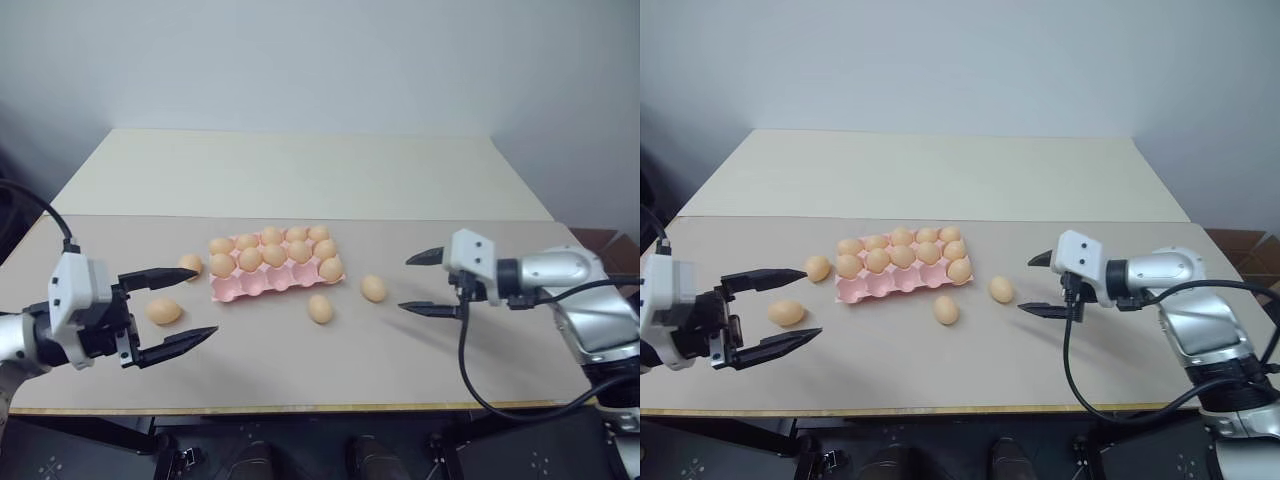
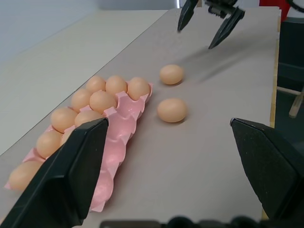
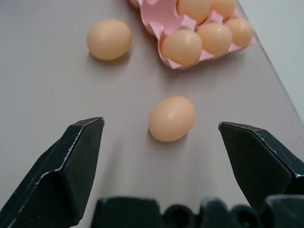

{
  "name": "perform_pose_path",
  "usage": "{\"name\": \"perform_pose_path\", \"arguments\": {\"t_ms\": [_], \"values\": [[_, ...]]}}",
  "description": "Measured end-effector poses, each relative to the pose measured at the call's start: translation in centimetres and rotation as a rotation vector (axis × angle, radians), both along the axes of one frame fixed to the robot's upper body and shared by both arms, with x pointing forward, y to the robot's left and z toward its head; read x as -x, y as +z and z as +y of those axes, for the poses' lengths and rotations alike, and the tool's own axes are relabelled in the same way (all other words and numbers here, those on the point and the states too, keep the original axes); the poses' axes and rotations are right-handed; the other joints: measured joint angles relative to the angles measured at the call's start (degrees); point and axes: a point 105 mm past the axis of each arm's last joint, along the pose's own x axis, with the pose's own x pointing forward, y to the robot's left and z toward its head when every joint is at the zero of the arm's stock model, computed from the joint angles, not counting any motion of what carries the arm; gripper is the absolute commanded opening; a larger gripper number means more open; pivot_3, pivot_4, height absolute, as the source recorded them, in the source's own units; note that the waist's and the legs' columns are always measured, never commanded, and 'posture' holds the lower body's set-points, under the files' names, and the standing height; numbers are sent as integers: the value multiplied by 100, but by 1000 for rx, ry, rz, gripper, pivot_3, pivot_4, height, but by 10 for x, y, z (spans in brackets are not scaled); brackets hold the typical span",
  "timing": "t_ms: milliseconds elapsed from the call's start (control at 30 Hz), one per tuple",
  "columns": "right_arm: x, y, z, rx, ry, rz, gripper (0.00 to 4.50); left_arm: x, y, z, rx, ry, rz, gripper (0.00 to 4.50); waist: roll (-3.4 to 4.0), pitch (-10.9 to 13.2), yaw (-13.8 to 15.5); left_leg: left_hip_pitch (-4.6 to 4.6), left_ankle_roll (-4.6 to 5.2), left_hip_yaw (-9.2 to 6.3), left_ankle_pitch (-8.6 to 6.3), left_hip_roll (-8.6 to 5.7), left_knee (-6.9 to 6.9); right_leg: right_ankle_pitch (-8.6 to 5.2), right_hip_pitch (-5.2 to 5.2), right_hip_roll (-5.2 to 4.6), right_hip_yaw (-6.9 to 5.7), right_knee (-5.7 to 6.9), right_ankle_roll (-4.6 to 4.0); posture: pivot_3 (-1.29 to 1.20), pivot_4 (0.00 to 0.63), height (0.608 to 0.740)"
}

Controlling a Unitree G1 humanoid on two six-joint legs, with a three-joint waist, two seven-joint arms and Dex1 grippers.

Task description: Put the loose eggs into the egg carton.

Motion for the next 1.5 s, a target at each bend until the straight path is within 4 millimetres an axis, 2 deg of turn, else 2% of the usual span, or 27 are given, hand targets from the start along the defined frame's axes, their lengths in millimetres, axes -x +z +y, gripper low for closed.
{"name": "perform_pose_path", "arguments": {"t_ms": [133, 267, 500, 700, 800, 967, 1033, 1167, 1300, 1400, 1500], "values": [[-14, -3, 12, -14, -19, -13, 4500, -1, -4, -2, -11, -13, 14, 4471, 0, 0, 2, 2, 0, -1, 0, 2, 0, 0, 2, 3, -2, 4, -1, 0, 150, 740], [-30, -20, 27, -25, -70, -10, 4500, -2, -7, -2, -25, -16, 12, 4471, 0, 0, 3, 0, 0, -1, 1, 2, 0, 1, 0, 3, -2, 6, -2, 0, 150, 740], [-41, -30, 30, -36, -117, 10, 4500, 1, -12, -2, -11, -1, 20, 4471, 2, 1, 11, -6, 0, -2, 1, 0, 0, 10, 0, 1, -2, 2, -16, 0, 150, 740], [-45, -52, 32, -18, -138, 79, 4500, 0, -13, -1, -14, 10, 18, 4471, 2, 1, 6, -1, 0, -3, 1, 1, 0, 5, 1, 3, -2, 9, -9, 0, 150, 740], [-48, -56, 32, -22, -153, 100, 3917, 0, -14, -1, -22, 16, 16, 4500, 3, 2, 5, -2, 0, -3, 1, 1, 0, 5, 1, 3, -2, 8, -10, 0, 150, 740], [-48, -56, 34, -25, -144, 108, 2249, 0, -14, -1, -25, 16, 13, 4500, 3, 2, 5, -2, 0, -3, 1, 1, 0, 5, 1, 3, -2, 7, -9, 0, 150, 740], [-47, -56, 34, -24, -139, 106, 2012, 1, -14, 0, -25, 17, 11, 4500, 3, 2, 6, -2, 0, -3, 1, 1, 0, 5, 1, 3, -2, 8, -9, 0, 150, 740], [-42, -56, 30, -1, -127, 84, 1972, 2, -12, 3, -27, 21, 9, 4500, 4, 2, 10, -2, 0, -3, 1, 1, 0, 3, 1, 2, -2, 7, -7, 0, 150, 740], [-38, -42, 34, 15, -99, 12, 1972, 3, -19, 14, -48, 60, 40, 4500, 5, 3, -17, 0, 0, -1, 1, 3, 0, 1, -1, 3, -2, 7, -2, 0, 150, 740], [-40, -15, 47, -4, -75, -71, 1972, 4, -28, 25, -80, 109, 69, 4500, 8, 5, -66, 2, 0, 0, 1, 8, -1, 1, -6, 6, -2, 13, -4, 0, 150, 740], [-41, 14, 70, -52, -36, -153, 1972, 6, -29, 34, -116, 138, 70, 4500, 8, 5, -73, 2, -1, 0, 0, 11, -2, 1, -6, 7, -4, 12, -6, 0, 150, 740]]}}
